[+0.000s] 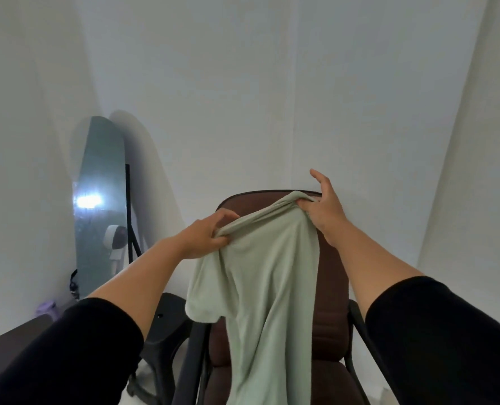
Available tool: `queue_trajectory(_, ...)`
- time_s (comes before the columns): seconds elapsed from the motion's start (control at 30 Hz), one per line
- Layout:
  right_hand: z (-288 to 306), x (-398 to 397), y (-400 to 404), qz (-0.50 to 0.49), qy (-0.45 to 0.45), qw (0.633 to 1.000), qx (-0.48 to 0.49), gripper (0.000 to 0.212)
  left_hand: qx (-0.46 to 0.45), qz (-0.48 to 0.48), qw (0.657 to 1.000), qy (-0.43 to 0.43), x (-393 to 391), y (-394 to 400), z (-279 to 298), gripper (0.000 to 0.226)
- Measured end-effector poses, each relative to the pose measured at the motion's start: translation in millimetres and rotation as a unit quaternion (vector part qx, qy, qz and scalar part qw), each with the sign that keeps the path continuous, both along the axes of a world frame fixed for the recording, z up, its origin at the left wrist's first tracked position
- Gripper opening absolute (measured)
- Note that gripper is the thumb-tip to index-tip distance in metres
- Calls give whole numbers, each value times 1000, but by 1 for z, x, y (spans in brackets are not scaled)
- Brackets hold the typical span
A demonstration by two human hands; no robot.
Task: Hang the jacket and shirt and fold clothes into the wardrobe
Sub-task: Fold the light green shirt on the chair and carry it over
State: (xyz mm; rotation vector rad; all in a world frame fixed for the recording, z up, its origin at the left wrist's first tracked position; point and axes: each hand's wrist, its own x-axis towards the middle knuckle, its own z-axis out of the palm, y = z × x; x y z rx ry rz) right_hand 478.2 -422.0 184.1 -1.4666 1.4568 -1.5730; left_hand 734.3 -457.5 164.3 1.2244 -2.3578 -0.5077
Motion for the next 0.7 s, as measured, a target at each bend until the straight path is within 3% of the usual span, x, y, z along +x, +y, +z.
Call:
queue_trajectory(0.23, 1, -6, 3, -35, 36, 999, -6, 59, -122, 8, 991, -58, 2, -5, 1, 40)
queue_trajectory(0.33, 5, -11, 9, -49, 49, 997, -13, 57, -180, 72, 976, -100, -6, -8, 6, 36)
queue_trajectory(0.4, 5, -13, 10, -54, 51, 997, -12, 58, -161, 123, 979, -32, -18, -7, 8, 42)
queue_trajectory(0.47, 5, -13, 10, -54, 48, 997, -9, 59, -57, 150, 979, 129, -34, -3, 10, 44)
queue_trajectory(0.57, 5, -12, 14, -46, 41, 998, -13, 60, 121, 167, 913, 351, -52, -1, 20, 40)
queue_trajectory(0.63, 6, -14, 18, -50, 35, 998, -15, 60, 184, 152, 885, 400, -56, -6, 23, 35)
queue_trajectory(0.7, 6, -16, 22, -49, 24, 998, -20, 61, 182, 130, 896, 384, -53, -7, 22, 31)
